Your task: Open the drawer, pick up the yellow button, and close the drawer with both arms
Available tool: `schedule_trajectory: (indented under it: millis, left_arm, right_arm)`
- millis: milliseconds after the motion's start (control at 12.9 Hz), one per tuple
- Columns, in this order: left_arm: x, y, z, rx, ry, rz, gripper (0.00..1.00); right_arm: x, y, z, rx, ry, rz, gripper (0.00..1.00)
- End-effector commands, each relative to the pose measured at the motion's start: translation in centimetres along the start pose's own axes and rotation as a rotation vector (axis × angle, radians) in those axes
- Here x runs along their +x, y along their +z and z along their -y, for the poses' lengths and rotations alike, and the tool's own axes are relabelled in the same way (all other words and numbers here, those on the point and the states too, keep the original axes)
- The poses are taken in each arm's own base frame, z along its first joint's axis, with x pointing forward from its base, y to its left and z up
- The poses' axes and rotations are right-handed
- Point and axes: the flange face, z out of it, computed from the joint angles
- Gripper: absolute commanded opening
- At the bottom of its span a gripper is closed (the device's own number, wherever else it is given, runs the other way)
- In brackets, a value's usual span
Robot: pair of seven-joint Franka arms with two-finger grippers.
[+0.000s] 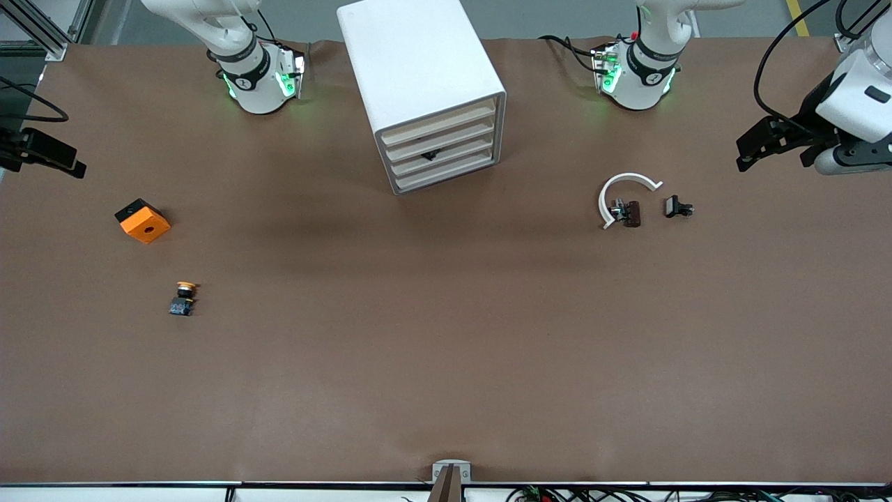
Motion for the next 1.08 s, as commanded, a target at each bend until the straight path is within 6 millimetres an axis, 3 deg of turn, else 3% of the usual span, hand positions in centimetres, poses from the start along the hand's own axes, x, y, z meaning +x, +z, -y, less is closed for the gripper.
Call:
schedule_trajectory:
  millis: [0, 309, 1004]
  left_arm:
    - [-2.1, -0.4, 0.3, -0.008, 0.022, 0.011, 1.00]
    - [-2.2, -0.4, 0.4, 0.002, 0.022, 0.017, 1.00]
    - [-1.2, -1.1, 0.6, -0.002, 0.011, 0.005, 1.00]
  right_arm:
    - [-2.6, -0.1, -0.2, 0.006, -0.008, -0.029, 1.00]
    - [-5.1, 0.5, 0.2, 0.005, -0.022, -0.061, 1.00]
    - [-5.3, -0.9, 0.7, 0.010, -0.031, -0.119, 1.00]
